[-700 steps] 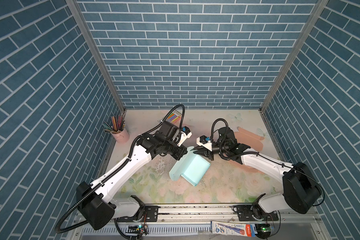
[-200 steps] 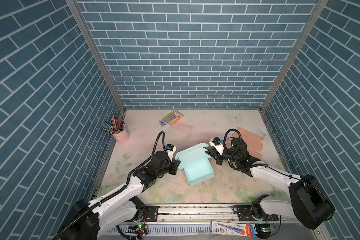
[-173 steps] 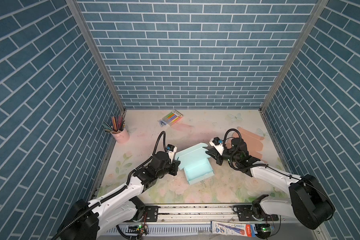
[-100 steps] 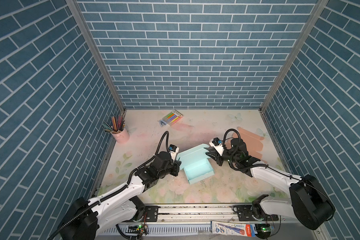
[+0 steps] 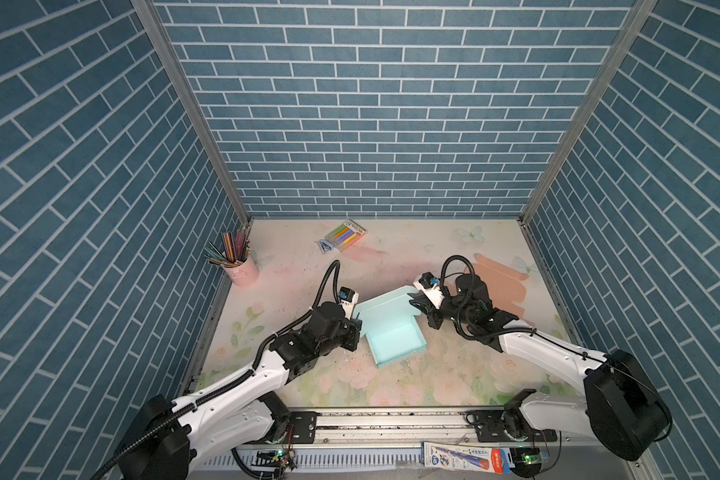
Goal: Fold the paper box
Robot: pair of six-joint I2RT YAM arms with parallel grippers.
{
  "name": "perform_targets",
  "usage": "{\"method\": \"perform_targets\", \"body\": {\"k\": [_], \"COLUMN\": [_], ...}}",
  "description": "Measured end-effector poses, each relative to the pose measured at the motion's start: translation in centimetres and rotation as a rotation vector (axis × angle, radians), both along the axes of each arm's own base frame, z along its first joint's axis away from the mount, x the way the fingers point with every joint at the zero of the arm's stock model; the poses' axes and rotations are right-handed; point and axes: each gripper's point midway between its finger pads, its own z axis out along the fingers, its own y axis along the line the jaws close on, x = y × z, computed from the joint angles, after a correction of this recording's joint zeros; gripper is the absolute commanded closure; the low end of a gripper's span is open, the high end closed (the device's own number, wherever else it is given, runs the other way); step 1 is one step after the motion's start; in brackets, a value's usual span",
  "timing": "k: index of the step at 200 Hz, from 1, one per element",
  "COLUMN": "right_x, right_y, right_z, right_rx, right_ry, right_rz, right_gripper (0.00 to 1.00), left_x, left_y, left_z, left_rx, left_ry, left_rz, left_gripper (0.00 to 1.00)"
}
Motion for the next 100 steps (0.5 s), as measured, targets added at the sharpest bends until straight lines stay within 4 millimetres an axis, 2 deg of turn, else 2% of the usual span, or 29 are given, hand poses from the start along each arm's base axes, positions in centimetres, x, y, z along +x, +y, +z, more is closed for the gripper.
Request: {"method": "perform_targets", "body": {"k": [22,72,100], "right_x": [0.1,-1.0,-0.5], "right_y": [0.5,2.6,3.2], "right_z": [0.4,-0.2,-0.7], "right_rx": [0.000,-0.001,0.016], "right_ry": [-0.010,0.039,0.086], "right_rz": [-0.029,-0.050,-0.084], "right_gripper": [0.90,0.83,0.78], "left_x": [0.6,2.3,3.4], "left_y": [0.3,1.0,1.2], "left_z": [0.5,0.8,1.1], "left_rx": [0.003,0.014,0.016], "left_ry": [-0.017,-0.052,-0.084], "left_rz": [0.037,0.135,0.177], "left_gripper": [0.99,0.99,0.99]}}
